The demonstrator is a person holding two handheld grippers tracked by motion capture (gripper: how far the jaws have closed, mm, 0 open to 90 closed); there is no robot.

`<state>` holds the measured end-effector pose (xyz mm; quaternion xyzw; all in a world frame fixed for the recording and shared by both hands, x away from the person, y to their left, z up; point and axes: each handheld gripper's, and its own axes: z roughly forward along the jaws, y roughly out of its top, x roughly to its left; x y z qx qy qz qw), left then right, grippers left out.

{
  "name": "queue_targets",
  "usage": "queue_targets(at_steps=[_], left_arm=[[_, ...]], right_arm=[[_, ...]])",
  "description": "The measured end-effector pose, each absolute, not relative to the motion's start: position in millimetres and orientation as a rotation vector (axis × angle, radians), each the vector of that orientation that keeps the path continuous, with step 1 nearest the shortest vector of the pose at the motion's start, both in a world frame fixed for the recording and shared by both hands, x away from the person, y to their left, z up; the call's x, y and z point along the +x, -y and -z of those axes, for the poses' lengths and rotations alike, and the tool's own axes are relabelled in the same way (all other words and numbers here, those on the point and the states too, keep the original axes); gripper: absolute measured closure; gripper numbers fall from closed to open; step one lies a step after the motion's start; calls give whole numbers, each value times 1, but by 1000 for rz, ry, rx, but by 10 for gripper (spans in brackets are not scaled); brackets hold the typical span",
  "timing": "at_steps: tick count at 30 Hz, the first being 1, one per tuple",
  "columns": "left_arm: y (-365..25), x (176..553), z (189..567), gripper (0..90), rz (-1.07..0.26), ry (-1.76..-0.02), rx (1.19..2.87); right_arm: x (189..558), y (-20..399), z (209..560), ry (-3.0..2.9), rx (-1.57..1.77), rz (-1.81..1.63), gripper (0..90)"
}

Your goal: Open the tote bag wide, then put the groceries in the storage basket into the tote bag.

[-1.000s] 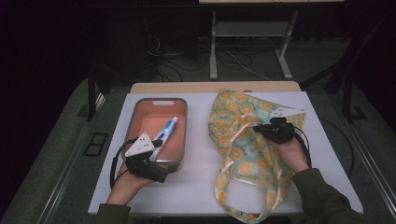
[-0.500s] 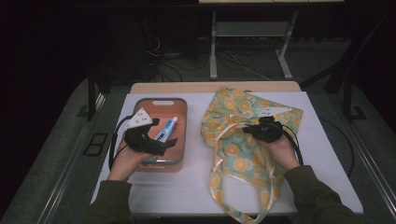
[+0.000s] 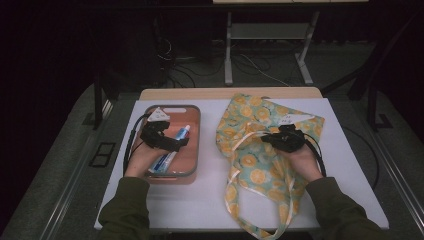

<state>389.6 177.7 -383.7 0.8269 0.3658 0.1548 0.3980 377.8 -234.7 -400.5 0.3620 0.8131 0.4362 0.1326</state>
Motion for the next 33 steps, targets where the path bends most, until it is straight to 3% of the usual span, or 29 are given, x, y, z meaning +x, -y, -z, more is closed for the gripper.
queue_targets(at_steps=[8,15,23,28,30,31,33], left_arm=[[-176,399,407,43,-403,-1036,2214],[-174,405,418,146,-338,-1130,2289],[-174,407,423,400,-277,-1203,2322],[-174,406,422,486,-271,-1190,2331],[-174,404,418,576,-299,-1193,2314],[-175,404,417,680,-329,-1205,2316],[-175,403,417,725,-308,-1204,2319]], right_arm=[[378,232,402,-2371,1036,-1263,892],[376,233,402,-2371,1030,-1263,892],[375,233,402,-2375,1025,-1265,892],[374,232,402,-2378,1023,-1259,891],[374,232,403,-2377,1022,-1259,892],[374,232,402,-2377,1023,-1258,892],[374,232,402,-2375,1022,-1262,892]])
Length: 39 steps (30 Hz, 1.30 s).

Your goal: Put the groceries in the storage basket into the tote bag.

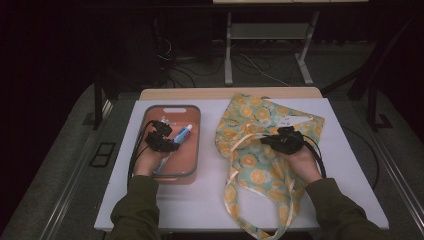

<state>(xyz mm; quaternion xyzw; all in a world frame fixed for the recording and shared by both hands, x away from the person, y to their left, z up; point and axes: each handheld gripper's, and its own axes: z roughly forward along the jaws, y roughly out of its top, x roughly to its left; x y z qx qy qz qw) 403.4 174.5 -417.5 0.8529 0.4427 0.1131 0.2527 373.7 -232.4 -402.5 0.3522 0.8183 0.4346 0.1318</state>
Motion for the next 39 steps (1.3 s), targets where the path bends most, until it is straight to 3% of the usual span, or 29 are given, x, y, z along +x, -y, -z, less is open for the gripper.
queue_targets(at_steps=[12,25,39], left_arm=[[-179,404,405,743,-286,-1219,2259],[-177,391,363,746,-268,-1153,2168],[-149,367,323,748,-223,-983,2150]], right_arm=[[375,232,403,-2375,1023,-1268,892],[376,235,402,-2366,1028,-1277,892],[376,237,400,-2358,1032,-1287,892]])
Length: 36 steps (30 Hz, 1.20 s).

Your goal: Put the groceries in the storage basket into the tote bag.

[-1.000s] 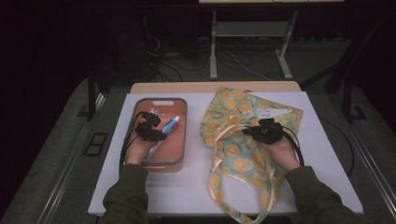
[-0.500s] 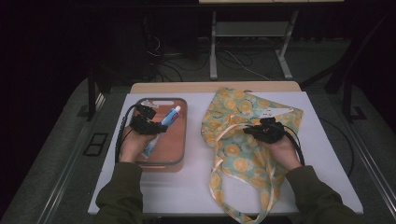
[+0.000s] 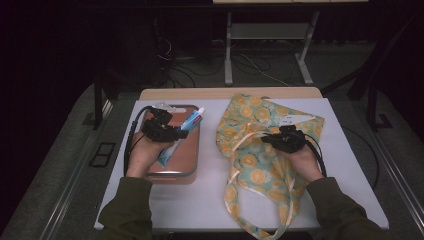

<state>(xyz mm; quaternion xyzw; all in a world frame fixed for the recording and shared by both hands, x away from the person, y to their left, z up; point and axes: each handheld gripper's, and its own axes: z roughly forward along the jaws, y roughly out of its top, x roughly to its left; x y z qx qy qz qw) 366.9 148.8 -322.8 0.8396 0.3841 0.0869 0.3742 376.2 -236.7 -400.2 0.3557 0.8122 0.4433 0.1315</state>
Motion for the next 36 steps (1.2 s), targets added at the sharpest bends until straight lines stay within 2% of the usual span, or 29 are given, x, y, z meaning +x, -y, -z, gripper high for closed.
queue_targets(at_steps=[9,20,30,36], left_arm=[[-103,340,312,749,-165,-832,2189],[-31,318,332,750,-79,-687,2263],[18,320,384,749,-37,-721,2420],[36,336,402,748,-49,-789,2423]], right_arm=[[376,241,398,-2352,1034,-1290,892],[376,242,397,-2354,1018,-1303,892],[375,251,392,-2324,1029,-1340,893],[375,252,391,-2321,1029,-1349,892]])
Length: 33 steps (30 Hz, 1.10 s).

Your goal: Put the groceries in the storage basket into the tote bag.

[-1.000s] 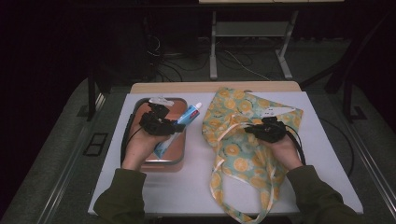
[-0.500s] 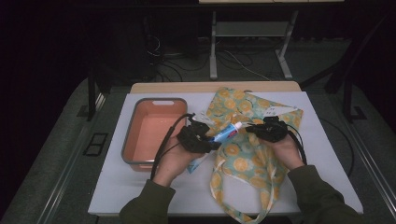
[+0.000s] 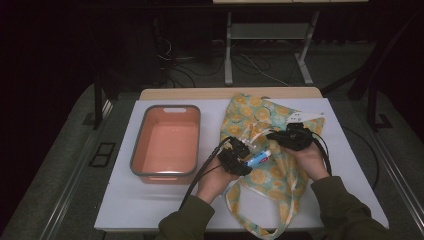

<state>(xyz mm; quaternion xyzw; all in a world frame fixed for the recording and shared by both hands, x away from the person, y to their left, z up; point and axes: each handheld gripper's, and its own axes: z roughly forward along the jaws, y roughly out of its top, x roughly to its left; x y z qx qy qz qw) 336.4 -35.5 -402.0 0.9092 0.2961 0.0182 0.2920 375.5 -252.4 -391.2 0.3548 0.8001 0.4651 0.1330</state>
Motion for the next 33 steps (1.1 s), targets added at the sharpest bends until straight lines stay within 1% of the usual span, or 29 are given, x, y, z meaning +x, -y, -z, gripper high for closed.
queue_targets(at_steps=[6,9,11,12,14,19,20,23,26,33], left_arm=[[52,351,415,743,-51,-853,2400],[55,353,424,735,-57,-856,2418],[51,353,426,714,-47,-842,2383],[48,351,424,674,-48,-824,2358],[42,347,418,559,-77,-806,2342],[22,328,402,398,-110,-763,2302],[18,324,400,381,-119,-759,2301],[4,312,395,352,-130,-747,2284],[-8,301,393,342,-146,-743,2268],[-23,285,405,327,-198,-794,2265]], right_arm=[[375,251,391,-2322,1025,-1351,892],[374,252,391,-2322,1027,-1351,893],[374,252,391,-2322,1028,-1352,892],[374,252,391,-2321,1027,-1351,892],[374,253,391,-2321,1026,-1353,893],[374,252,391,-2323,1022,-1345,892],[374,252,391,-2323,1022,-1344,892],[374,252,392,-2323,1021,-1343,892],[375,252,392,-2326,1024,-1337,892],[374,249,395,-2340,1019,-1326,892]])
